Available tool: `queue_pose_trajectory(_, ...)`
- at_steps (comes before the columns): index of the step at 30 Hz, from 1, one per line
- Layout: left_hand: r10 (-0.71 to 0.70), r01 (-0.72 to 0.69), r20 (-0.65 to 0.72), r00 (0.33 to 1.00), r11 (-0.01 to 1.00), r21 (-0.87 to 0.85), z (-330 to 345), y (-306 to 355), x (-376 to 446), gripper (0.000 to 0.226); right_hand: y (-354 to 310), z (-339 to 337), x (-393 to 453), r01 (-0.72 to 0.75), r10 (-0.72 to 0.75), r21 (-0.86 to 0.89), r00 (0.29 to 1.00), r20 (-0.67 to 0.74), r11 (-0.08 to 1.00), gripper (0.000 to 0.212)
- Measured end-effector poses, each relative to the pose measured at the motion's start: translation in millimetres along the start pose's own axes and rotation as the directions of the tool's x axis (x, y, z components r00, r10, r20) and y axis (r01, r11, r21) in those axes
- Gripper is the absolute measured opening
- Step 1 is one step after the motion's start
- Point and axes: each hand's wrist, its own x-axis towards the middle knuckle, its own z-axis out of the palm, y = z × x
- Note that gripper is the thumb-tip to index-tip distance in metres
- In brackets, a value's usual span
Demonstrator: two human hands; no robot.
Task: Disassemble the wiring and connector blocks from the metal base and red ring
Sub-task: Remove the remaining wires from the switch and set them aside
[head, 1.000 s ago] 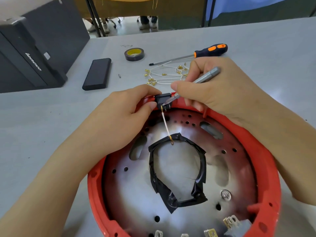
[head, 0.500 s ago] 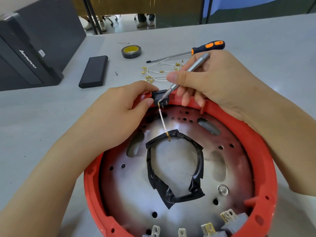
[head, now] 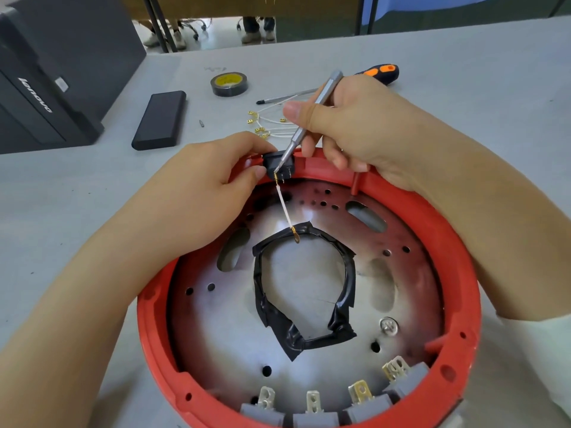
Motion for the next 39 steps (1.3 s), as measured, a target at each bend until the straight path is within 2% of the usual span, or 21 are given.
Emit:
queue_pose_trajectory(5, 0.000, 0.000, 0.008, 1.000, 1.000, -0.010, -0.1, -1.2, 0.0, 0.023, 4.1, 2.7, -7.6, 0.111, -0.102, 0.140, 0.992, -0.076, 0.984, 0.021)
queue_pose_trajectory(10, 0.011, -0.011, 0.006, 1.000, 1.000, -0.015, -0.2, -1.8, 0.1, 0.025, 3.4, 4.3, -8.6, 0.100, -0.098, 0.044, 0.994, -0.052, 0.994, 0.020)
queue_pose_trajectory(23, 0.039, -0.039, 0.009, 0.999, 0.999, -0.003, 0.3, -4.0, -0.5, 0.029, 2.3, 5.2, -14.0, 0.139, -0.129, 0.097, 0.987, -0.097, 0.986, 0.026)
queue_pose_trajectory(28, 0.034, -0.034, 0.005, 0.999, 0.999, -0.004, 0.2, -3.4, 0.0, 0.028, 2.3, 5.1, -14.1, 0.143, -0.137, 0.119, 0.989, -0.058, 0.982, 0.029)
queue_pose_trajectory(39, 0.037, -0.036, 0.000, 0.999, 0.999, 0.019, 0.9, -2.5, 0.9, 0.025, 1.2, 2.6, -12.9, 0.122, -0.130, 0.119, 0.990, 0.060, 0.985, 0.018)
